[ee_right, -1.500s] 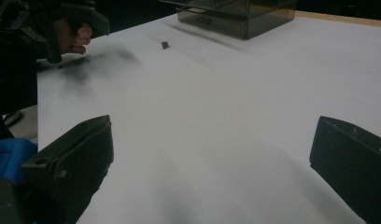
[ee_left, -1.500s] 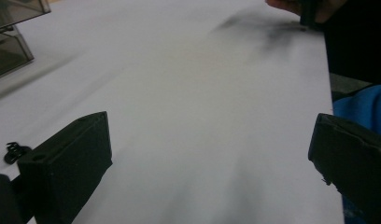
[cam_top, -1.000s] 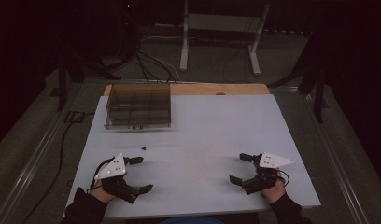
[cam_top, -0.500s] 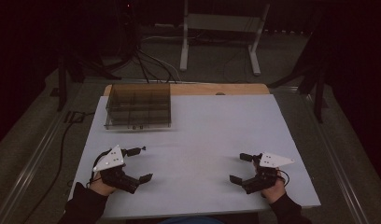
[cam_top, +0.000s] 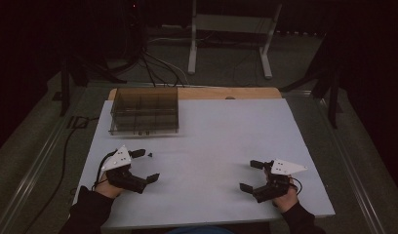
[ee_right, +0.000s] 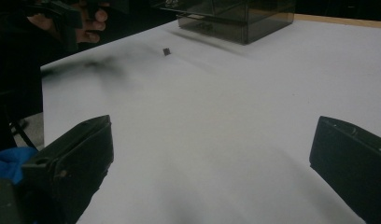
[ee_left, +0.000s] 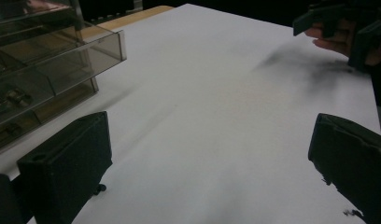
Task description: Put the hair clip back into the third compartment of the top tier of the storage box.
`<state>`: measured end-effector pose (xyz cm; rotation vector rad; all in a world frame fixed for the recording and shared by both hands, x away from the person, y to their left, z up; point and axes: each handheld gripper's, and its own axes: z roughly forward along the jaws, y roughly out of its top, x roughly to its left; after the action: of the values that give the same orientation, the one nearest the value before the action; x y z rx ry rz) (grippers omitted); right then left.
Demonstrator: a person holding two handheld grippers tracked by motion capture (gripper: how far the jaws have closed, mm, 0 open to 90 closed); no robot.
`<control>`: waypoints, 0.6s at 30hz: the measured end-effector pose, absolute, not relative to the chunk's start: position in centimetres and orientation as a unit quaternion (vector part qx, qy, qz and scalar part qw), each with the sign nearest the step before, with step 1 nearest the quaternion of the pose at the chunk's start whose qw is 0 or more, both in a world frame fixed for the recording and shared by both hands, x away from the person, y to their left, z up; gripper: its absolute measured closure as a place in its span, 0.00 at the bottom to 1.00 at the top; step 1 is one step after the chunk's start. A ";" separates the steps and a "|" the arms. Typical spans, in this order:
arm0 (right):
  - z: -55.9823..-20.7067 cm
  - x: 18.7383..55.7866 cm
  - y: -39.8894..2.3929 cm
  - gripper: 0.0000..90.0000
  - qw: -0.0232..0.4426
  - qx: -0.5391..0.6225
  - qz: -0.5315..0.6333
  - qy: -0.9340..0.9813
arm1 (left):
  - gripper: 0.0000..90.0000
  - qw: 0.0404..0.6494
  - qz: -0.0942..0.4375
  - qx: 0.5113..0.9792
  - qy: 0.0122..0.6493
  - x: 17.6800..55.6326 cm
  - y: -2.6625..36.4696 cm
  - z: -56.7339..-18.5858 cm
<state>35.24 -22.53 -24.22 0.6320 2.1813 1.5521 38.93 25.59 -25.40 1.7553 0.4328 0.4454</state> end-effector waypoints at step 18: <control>-24.3 35.4 -22.6 0.00 0.190 0.229 0.553 0.778 | 0.01 0.580 0.213 0.747 0.244 41.0 25.5 -26.3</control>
<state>35.36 -22.57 -24.25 0.6424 2.1860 1.5549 40.97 25.49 -26.29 1.7471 0.5699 0.4968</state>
